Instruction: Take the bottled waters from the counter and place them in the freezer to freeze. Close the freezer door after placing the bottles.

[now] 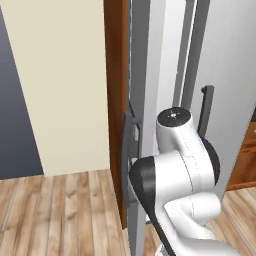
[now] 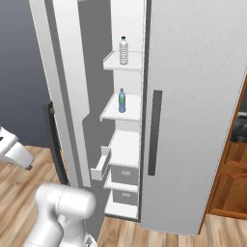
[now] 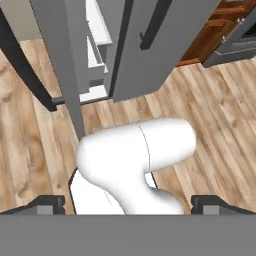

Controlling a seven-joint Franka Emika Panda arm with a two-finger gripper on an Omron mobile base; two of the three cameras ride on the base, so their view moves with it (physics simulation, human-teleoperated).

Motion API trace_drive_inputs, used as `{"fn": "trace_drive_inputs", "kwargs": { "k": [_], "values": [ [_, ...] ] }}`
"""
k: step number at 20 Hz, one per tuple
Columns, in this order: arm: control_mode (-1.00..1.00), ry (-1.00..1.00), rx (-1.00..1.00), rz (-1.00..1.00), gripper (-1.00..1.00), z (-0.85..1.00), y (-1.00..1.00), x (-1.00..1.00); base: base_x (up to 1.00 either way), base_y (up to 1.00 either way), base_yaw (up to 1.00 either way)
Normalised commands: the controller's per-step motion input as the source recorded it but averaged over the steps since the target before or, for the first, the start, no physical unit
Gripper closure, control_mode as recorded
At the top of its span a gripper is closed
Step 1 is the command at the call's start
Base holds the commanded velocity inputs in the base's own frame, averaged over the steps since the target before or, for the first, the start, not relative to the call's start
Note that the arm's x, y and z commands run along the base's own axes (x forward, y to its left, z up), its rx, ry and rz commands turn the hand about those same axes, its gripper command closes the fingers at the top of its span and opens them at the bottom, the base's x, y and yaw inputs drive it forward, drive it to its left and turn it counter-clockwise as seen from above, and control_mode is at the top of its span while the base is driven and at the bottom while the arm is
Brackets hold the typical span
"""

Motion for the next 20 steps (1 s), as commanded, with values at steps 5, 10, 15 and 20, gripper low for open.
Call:
{"fn": "trace_drive_inputs", "kwargs": {
  "k": [5, 10, 15, 20],
  "values": [
    [-1.0, -0.19, -0.23, -0.22, -1.0, 0.02, 0.96, 0.9, 0.0, 0.0, 0.0],
    [-1.0, -0.23, -0.23, -0.22, -1.0, -0.12, 0.44, 1.0, 0.0, 0.0, 0.0],
    [-1.0, -0.17, -0.03, -0.1, -1.0, -0.03, 0.32, 0.55, 0.0, 0.0, 0.0],
    [-1.0, -0.09, -0.06, -0.28, -1.0, -0.48, 0.07, 0.53, 0.0, 0.0, 0.0]
  ]
}}
